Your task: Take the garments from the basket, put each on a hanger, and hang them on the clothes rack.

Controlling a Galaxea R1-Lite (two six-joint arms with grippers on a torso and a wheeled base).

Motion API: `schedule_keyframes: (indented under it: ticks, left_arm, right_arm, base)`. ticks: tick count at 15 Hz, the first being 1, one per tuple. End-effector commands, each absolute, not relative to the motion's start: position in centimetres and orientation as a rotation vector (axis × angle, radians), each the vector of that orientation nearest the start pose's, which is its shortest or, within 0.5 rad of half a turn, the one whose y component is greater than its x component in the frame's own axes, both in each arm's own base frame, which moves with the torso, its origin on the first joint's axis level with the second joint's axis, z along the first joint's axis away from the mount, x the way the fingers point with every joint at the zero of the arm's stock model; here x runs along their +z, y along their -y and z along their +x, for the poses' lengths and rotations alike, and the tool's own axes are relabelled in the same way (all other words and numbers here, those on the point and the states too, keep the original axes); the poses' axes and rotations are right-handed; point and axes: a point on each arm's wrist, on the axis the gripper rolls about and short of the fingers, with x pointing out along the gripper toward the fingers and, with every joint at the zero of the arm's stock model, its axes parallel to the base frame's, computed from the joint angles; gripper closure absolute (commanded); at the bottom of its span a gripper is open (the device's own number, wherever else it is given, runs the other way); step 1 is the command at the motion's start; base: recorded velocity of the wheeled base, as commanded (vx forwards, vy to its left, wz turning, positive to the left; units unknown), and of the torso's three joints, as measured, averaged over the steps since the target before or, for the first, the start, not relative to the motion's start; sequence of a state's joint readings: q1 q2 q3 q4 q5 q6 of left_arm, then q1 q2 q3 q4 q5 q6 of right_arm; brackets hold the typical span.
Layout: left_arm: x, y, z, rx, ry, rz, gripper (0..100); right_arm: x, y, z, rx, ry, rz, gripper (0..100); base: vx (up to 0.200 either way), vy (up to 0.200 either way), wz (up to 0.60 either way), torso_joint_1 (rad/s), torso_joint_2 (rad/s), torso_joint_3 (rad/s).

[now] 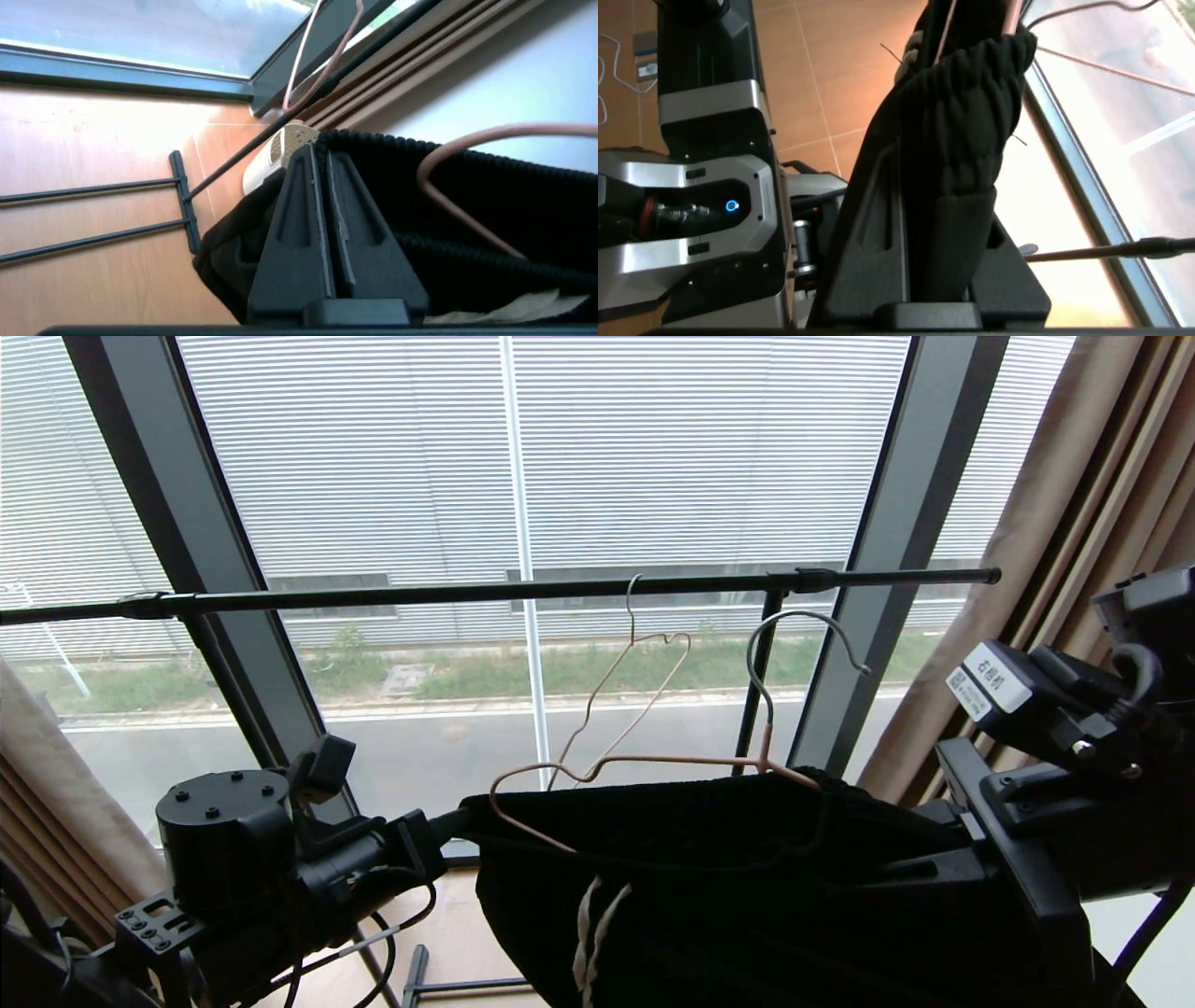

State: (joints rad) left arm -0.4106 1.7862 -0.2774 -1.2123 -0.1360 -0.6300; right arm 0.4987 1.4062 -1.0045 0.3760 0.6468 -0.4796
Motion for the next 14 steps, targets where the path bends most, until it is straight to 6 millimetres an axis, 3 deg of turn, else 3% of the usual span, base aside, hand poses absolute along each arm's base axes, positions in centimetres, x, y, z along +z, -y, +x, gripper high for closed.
schedule_keyframes:
  ticks: [1, 6, 11, 14]
  left_arm:
    - [9.5, 10.2, 22.7, -0.430, -0.449, -0.570, 100]
    - [10.5, 10.2, 22.5, -0.449, -0.408, -0.569, 100]
    - [11.6, 10.5, 23.2, -0.485, -0.332, -0.453, 100]
    - [13.6, 11.1, 24.3, -0.484, -0.345, -0.372, 100]
  right_arm:
    - [22.0, -11.2, 17.8, 1.259, -0.574, -0.339, 100]
    - [20.5, -11.0, 17.5, 1.233, -0.635, -0.366, 100]
    - [19.3, -11.0, 17.5, 1.215, -0.677, -0.374, 100]
    - [17.6, -10.4, 17.9, 1.171, -0.651, -0.372, 100]
  base:
    - [0.000, 0.000, 0.00, 0.000, 0.00, 0.000]
    - [0.000, 0.000, 0.00, 0.000, 0.00, 0.000]
    - [0.000, 0.000, 0.00, 0.000, 0.00, 0.000]
    - [0.000, 0.000, 0.00, 0.000, 0.00, 0.000]
